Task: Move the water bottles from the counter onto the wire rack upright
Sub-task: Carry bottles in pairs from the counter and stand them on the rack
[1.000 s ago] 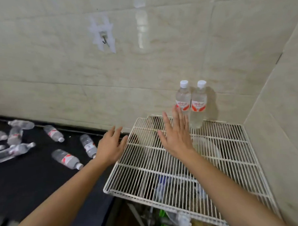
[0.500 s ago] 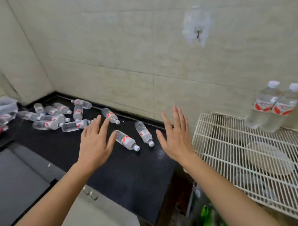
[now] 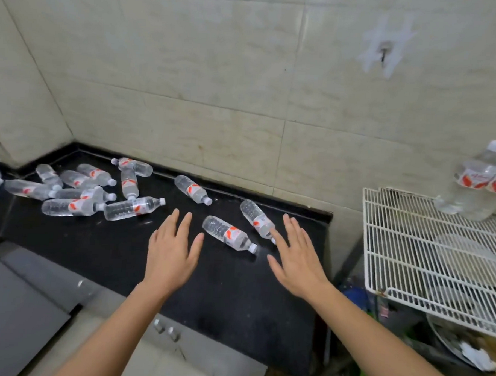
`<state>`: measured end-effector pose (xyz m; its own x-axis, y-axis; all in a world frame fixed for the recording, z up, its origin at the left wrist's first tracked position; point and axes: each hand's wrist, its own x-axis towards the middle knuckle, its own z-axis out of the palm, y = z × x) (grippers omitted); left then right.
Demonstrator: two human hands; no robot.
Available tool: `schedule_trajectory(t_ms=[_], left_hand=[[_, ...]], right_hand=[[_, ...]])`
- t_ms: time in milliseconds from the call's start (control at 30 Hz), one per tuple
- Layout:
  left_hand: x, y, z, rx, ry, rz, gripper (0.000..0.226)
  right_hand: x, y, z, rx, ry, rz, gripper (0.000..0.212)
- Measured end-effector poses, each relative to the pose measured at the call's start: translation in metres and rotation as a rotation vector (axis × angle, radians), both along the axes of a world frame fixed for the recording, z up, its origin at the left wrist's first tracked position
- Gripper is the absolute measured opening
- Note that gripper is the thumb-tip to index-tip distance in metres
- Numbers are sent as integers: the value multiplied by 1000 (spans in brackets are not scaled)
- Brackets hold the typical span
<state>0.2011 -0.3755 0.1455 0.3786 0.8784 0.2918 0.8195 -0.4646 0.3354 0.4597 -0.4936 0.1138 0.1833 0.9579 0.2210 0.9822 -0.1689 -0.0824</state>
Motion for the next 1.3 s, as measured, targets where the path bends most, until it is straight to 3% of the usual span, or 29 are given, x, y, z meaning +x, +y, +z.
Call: schedule_trajectory(t_ms=[133, 367, 667, 1000, 1133, 1300], left_hand=[[30, 24, -15, -72, -11, -43, 60], [53, 73, -53, -169, 231, -127, 63], [83, 142, -137, -343, 387, -257, 67], [130, 250, -218, -277, 541, -734, 91], [140, 260, -227, -246, 480, -744, 80], [143, 252, -221, -227, 589, -753, 76]], right_hand=[[26, 22, -12, -23, 21, -60, 67], [66, 88, -53, -409, 214, -158, 65], [63, 153, -134, -508, 471, -281, 74], [58, 201, -185, -250, 660, -623, 79], [54, 205, -195, -91, 707, -726, 64], [42, 198, -192, -71, 728, -761, 56]])
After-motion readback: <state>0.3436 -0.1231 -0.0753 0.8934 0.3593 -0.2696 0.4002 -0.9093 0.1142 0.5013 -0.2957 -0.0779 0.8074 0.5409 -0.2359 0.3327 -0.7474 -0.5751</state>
